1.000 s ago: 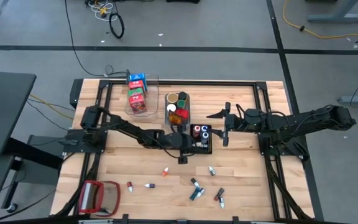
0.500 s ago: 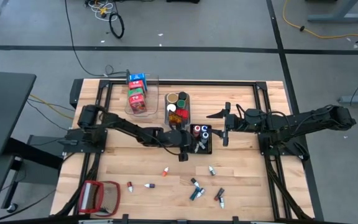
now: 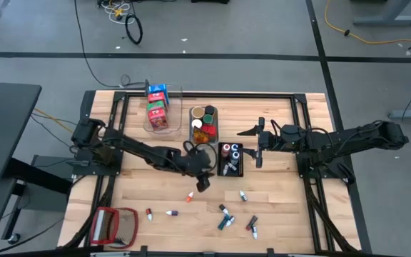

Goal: Pick & Place Kitchen Items
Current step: Put the orange food coloring bottle into the black bin

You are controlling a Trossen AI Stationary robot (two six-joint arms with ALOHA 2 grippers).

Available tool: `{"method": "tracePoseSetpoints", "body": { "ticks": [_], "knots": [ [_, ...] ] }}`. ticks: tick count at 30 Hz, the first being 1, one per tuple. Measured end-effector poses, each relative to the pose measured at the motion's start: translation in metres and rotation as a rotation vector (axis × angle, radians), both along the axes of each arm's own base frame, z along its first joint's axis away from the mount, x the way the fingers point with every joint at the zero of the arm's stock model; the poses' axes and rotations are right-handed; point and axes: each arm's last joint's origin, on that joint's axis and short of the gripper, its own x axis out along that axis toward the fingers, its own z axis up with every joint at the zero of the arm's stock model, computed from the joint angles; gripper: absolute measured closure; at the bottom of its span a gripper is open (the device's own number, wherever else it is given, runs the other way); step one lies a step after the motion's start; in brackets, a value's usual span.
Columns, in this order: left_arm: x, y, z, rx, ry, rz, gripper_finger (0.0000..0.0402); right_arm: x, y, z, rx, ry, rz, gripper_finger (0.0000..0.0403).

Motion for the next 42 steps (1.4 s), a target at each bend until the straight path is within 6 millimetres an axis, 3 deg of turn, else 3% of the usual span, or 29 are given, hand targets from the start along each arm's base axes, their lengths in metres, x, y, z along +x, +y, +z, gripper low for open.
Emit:
{"method": "tracePoseSetpoints", "body": {
  "ticks": [3,8,16,22,26,34,42],
  "knots": [
    [-0.006,-0.009,-0.007,-0.119,0.080,0.022,0.0244,0.000,0.000,0.000,0.000,0.002,0.000,0.0142],
    [-0.018,-0.021,-0.016,-0.106,0.202,0.030,0.0244,0.000,0.000,0.000,0.001,0.003,0.000,0.0142],
    [-0.025,-0.033,-0.019,-0.228,0.264,0.070,0.0244,0.000,0.000,-0.001,0.056,0.005,-0.010,0.0142],
    [-0.024,-0.029,-0.019,-0.193,0.259,0.061,0.0244,-0.001,0.000,-0.003,0.080,0.023,-0.014,0.0142],
    [-0.026,-0.030,-0.020,-0.191,0.285,0.053,0.0244,0.000,0.000,-0.003,0.006,0.031,-0.001,0.0142],
    [-0.040,-0.060,-0.023,-0.194,0.316,0.064,0.0244,0.000,0.000,-0.003,0.009,0.027,-0.002,0.0142],
    [-0.052,-0.081,-0.036,-0.055,0.354,0.037,0.0223,0.000,0.000,-0.003,0.127,0.021,-0.014,0.0142]
  ]
}}
